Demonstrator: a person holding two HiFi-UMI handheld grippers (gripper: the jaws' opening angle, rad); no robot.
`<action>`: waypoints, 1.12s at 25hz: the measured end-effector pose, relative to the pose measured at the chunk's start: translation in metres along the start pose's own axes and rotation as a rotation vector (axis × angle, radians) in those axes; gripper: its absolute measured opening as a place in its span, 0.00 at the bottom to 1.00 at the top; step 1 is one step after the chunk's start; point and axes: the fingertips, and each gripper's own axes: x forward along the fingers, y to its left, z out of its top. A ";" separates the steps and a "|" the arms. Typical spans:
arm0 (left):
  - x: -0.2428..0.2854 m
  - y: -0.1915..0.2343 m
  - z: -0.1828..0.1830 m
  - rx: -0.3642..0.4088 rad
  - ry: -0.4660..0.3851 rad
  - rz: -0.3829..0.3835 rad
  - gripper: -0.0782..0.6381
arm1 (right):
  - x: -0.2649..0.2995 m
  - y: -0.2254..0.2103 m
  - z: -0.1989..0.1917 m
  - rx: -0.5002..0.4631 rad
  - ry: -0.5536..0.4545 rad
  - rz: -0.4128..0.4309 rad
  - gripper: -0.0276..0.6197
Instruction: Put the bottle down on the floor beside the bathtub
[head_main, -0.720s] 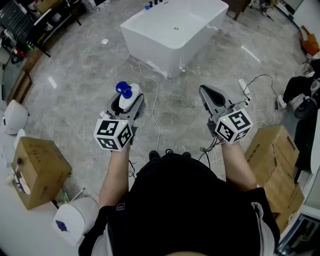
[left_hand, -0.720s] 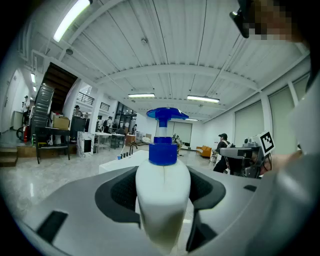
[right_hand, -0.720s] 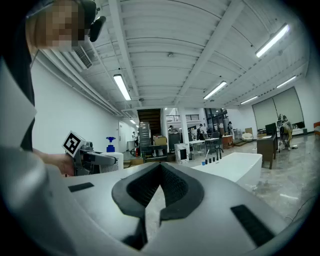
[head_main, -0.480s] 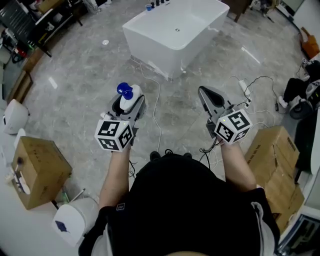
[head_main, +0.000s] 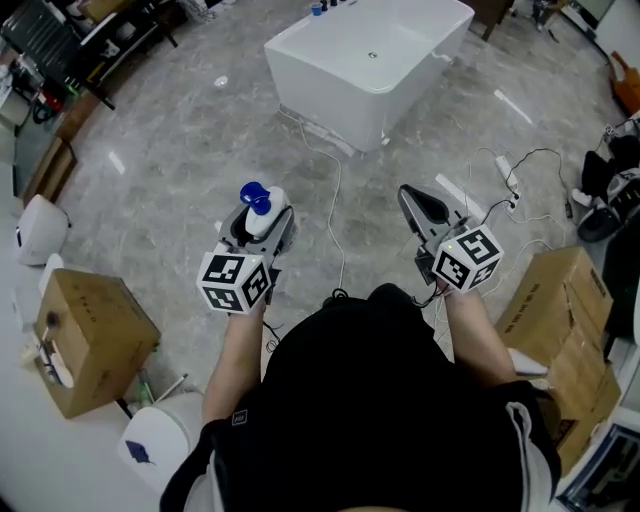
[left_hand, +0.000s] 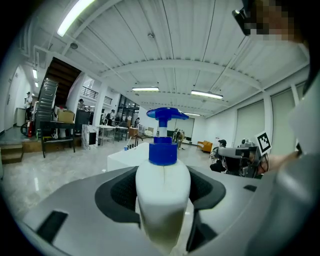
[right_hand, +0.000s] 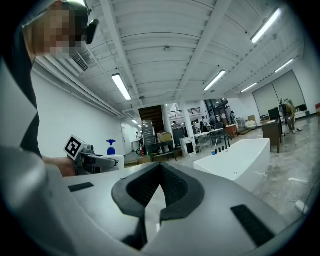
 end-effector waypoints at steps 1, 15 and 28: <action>-0.002 0.006 -0.001 0.001 0.005 -0.002 0.49 | 0.003 0.004 -0.007 0.014 0.011 0.000 0.09; 0.057 0.055 0.000 -0.030 0.022 0.025 0.49 | 0.084 -0.034 -0.026 0.041 0.138 0.087 0.09; 0.221 0.117 0.042 -0.108 0.076 0.130 0.49 | 0.189 -0.191 0.000 0.112 0.197 0.169 0.09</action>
